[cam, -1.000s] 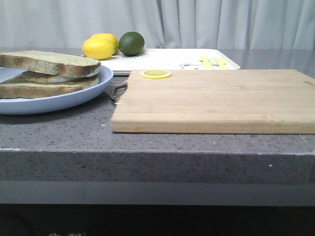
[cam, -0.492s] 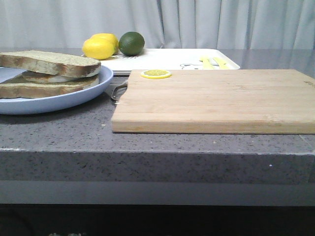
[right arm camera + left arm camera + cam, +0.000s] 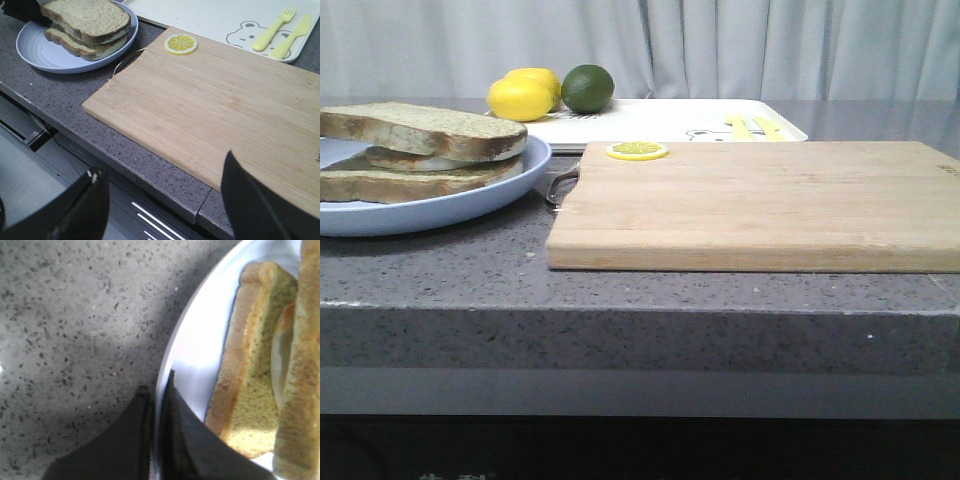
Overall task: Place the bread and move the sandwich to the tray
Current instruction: 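Grip the blue plate rim with the left gripper and lift it, then carry the plate farther away and set it on the white tray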
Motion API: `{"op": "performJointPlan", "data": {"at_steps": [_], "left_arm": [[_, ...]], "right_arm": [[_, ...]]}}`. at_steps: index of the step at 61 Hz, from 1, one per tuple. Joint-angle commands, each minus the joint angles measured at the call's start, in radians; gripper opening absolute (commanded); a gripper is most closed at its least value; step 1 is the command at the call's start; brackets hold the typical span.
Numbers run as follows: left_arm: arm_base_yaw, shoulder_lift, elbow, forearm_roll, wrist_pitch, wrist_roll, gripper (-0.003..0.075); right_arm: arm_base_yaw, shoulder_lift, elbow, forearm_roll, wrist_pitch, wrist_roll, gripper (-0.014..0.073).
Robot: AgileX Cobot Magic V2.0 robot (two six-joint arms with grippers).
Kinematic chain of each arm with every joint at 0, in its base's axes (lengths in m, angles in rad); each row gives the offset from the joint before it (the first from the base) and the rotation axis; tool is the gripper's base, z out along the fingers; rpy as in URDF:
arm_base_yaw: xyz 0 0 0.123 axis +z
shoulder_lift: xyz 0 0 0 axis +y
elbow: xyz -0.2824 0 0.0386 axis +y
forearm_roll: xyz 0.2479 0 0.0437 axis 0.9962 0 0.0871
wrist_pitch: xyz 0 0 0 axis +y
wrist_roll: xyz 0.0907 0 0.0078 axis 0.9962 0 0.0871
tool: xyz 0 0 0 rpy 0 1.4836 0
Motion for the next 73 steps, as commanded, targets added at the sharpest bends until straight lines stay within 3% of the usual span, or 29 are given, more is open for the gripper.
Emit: {"op": "performJointPlan", "data": {"at_steps": [1, 20, 37, 58, 73], "left_arm": [[-0.002, -0.055, -0.049, -0.094, 0.013, 0.017, -0.0020], [-0.013, -0.071, -0.193, -0.255, 0.091, 0.055, -0.0020], [-0.126, -0.033, -0.347, -0.258, -0.010, 0.041, -0.0020], [-0.225, 0.215, -0.655, -0.233, -0.011, -0.211, -0.0020], [-0.246, 0.332, -0.752, -0.211, -0.080, -0.384, -0.0018]], "right_arm": [[-0.002, 0.001, -0.023, 0.013, -0.076, 0.002, 0.0498], [-0.002, 0.001, -0.023, 0.013, -0.076, 0.002, 0.0498], [-0.002, 0.001, -0.023, 0.013, -0.076, 0.002, 0.0498], [-0.002, 0.001, -0.023, 0.013, -0.076, 0.002, 0.0498], [-0.002, 0.001, -0.023, 0.013, -0.076, 0.002, 0.0498]]}}
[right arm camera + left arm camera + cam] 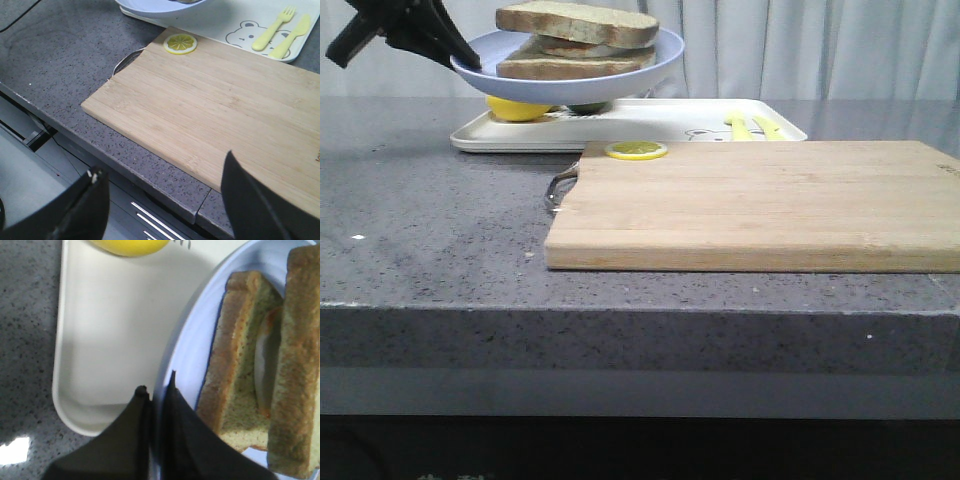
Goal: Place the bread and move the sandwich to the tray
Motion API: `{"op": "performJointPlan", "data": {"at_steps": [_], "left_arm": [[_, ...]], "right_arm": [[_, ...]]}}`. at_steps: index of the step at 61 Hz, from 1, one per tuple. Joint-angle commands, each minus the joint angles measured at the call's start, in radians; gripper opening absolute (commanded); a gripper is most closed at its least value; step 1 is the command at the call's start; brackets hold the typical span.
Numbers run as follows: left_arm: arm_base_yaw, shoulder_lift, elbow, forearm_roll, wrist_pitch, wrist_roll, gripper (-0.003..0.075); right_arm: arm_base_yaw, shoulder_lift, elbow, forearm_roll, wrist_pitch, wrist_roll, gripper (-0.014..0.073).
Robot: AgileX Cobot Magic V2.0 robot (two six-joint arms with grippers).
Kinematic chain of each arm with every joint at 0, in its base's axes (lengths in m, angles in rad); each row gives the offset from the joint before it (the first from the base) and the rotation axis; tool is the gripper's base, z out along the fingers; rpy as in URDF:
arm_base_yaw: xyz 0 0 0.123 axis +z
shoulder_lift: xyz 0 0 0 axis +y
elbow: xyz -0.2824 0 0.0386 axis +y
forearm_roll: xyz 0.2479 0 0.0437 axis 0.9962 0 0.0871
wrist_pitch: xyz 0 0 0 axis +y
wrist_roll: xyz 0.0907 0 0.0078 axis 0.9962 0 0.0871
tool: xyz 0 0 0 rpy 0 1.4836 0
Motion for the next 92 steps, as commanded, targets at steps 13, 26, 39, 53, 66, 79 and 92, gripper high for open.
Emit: {"op": "performJointPlan", "data": {"at_steps": [13, 26, 39, 53, 66, 79, 92], "left_arm": [[-0.007, -0.012, -0.056, -0.086, -0.103, -0.093, 0.0134], [-0.007, -0.007, -0.056, -0.086, -0.122, -0.092, 0.0347], [-0.003, -0.016, -0.056, -0.084, -0.089, -0.056, 0.0350], [-0.003, -0.142, -0.056, 0.108, -0.024, -0.010, 0.0347], [-0.012, -0.352, 0.000, 0.403, 0.026, -0.004, 0.0347], [-0.012, -0.631, 0.236, 0.446, -0.045, 0.174, 0.0347], [-0.012, -0.901, 0.496, 0.446, -0.190, 0.271, 0.0347]], "right_arm": [[-0.002, 0.001, -0.023, 0.013, -0.076, 0.002, 0.0498], [-0.002, 0.001, -0.023, 0.013, -0.076, 0.002, 0.0498], [-0.002, 0.001, -0.023, 0.013, -0.076, 0.002, 0.0498], [-0.002, 0.001, -0.023, 0.013, -0.076, 0.002, 0.0498], [-0.002, 0.001, -0.023, 0.013, -0.076, 0.002, 0.0498], [-0.002, 0.001, -0.023, 0.013, -0.076, 0.002, 0.0498], [-0.002, 0.001, -0.023, 0.013, -0.076, 0.002, 0.0498]]}}
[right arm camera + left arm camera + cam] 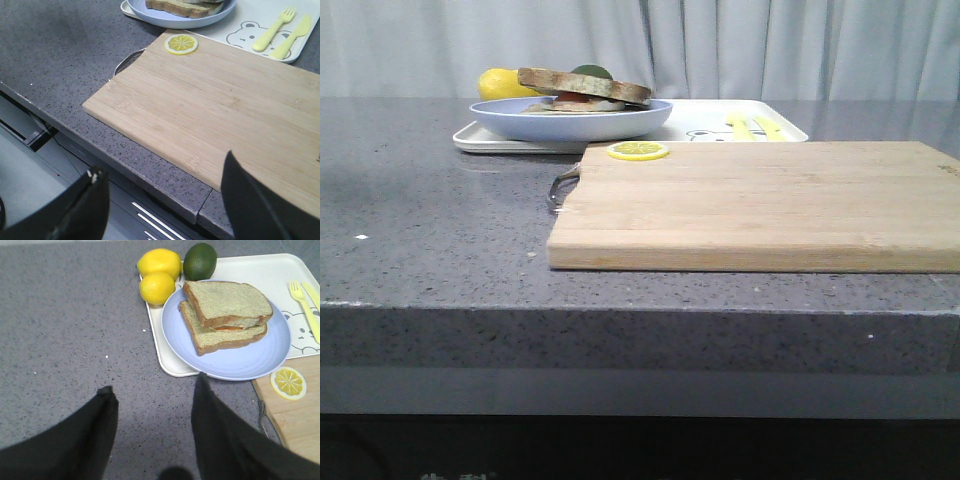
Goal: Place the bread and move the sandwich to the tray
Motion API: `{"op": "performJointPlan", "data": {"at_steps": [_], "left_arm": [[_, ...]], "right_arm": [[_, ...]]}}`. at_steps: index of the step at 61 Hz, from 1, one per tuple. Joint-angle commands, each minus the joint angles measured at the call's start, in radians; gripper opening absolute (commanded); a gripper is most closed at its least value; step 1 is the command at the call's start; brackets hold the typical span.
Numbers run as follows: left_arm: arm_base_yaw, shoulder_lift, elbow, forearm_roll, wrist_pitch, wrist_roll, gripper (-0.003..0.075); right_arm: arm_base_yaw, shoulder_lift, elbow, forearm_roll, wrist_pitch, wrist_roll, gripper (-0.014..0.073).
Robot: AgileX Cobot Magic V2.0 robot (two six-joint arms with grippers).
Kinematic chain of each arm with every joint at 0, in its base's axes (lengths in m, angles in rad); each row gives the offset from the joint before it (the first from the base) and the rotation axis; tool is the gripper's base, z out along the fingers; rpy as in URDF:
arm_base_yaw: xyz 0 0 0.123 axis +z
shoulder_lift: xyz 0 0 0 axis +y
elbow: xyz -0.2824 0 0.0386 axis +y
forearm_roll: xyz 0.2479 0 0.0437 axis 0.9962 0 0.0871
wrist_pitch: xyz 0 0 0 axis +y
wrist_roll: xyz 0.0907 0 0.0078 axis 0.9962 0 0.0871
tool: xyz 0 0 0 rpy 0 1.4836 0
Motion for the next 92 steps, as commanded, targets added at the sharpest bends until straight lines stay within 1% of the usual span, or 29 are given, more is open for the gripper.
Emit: {"op": "performJointPlan", "data": {"at_steps": [1, 6, 21, 34, 45, 58, 76, 79, 81, 87, 92], "left_arm": [[-0.007, -0.137, 0.081, -0.014, -0.111, 0.052, 0.0347], [-0.007, -0.224, 0.166, -0.014, -0.134, 0.052, 0.0347], [-0.007, -0.401, 0.410, -0.054, -0.134, 0.052, 0.0347], [-0.007, -0.522, 0.547, -0.092, -0.134, 0.052, 0.0347], [-0.007, -0.622, 0.602, -0.089, -0.118, 0.052, 0.0347], [-0.007, -0.720, 0.631, 0.007, -0.099, 0.034, 0.0347], [-0.007, -0.734, 0.631, 0.018, -0.097, 0.031, 0.0347], [-0.007, -0.734, 0.631, 0.021, -0.097, 0.031, 0.0336], [-0.007, -0.734, 0.631, 0.021, -0.097, 0.031, 0.0314], [-0.007, -0.734, 0.631, 0.023, -0.097, 0.031, 0.0216], [-0.007, -0.734, 0.631, 0.023, -0.097, 0.031, 0.0117]], "right_arm": [[-0.002, 0.001, -0.023, 0.013, -0.076, 0.002, 0.0498], [-0.002, 0.001, -0.023, 0.013, -0.076, 0.002, 0.0498], [-0.002, 0.001, -0.023, 0.013, -0.076, 0.002, 0.0498], [-0.002, 0.001, -0.023, 0.013, -0.076, 0.002, 0.0498], [-0.002, 0.001, -0.023, 0.014, -0.076, 0.002, 0.0498], [-0.002, 0.001, -0.023, 0.014, -0.076, 0.002, 0.0498], [-0.002, 0.001, -0.023, 0.038, -0.073, 0.002, 0.0497], [-0.002, 0.001, -0.023, 0.038, -0.073, 0.002, 0.0473], [-0.002, 0.001, -0.023, 0.038, -0.073, 0.002, 0.0437], [-0.002, 0.001, -0.023, 0.038, -0.073, 0.002, 0.0279], [-0.002, 0.001, -0.023, 0.038, -0.072, 0.002, 0.0134]]}}
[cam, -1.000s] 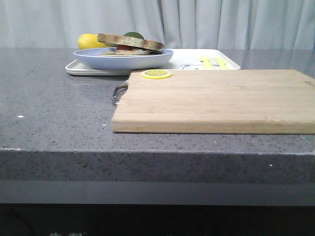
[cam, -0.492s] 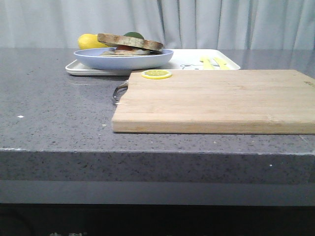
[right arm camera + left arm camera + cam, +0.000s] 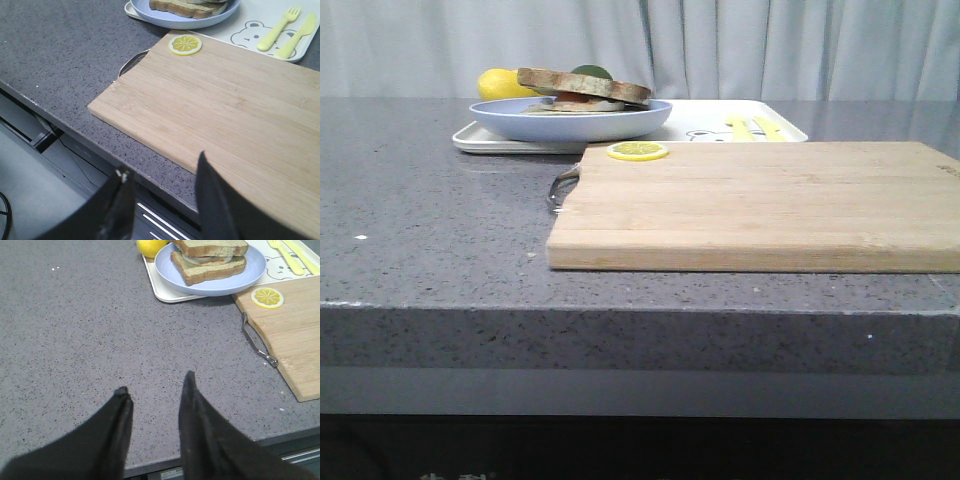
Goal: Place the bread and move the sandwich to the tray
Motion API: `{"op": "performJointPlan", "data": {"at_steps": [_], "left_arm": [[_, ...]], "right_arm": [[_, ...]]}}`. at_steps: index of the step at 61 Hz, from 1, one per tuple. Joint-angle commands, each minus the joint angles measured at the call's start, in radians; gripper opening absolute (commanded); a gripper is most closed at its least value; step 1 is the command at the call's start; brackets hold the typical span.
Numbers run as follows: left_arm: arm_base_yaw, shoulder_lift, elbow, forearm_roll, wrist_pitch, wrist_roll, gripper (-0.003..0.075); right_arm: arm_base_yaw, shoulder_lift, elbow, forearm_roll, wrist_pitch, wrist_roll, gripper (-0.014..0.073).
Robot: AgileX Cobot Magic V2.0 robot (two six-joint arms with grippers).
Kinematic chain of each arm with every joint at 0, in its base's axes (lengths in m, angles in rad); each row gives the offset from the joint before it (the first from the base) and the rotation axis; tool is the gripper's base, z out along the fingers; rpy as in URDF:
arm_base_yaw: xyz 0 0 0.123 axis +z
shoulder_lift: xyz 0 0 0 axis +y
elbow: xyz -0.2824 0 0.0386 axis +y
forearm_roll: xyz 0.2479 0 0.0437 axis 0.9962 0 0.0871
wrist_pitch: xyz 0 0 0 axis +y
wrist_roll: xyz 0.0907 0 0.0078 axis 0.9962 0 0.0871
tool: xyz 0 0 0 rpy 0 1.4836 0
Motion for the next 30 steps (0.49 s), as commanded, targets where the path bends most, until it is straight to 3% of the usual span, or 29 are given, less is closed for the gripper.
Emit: {"op": "performJointPlan", "data": {"at_steps": [1, 6, 10, 30], "left_arm": [[-0.007, 0.004, -0.023, -0.011, -0.064, -0.010, 0.0101], [-0.007, 0.004, -0.023, -0.011, -0.066, -0.010, 0.0009], [-0.007, 0.004, -0.023, -0.011, -0.071, -0.010, -0.0020], [-0.007, 0.004, -0.023, -0.011, -0.071, -0.010, -0.0020]], "right_arm": [[-0.002, 0.001, -0.023, 0.018, -0.072, 0.002, 0.0111], [-0.002, 0.001, -0.023, 0.018, -0.072, 0.002, -0.0011], [-0.002, 0.001, -0.023, 0.018, -0.072, 0.002, -0.0074], [-0.002, 0.001, -0.023, 0.018, -0.071, 0.002, -0.0067]]}}
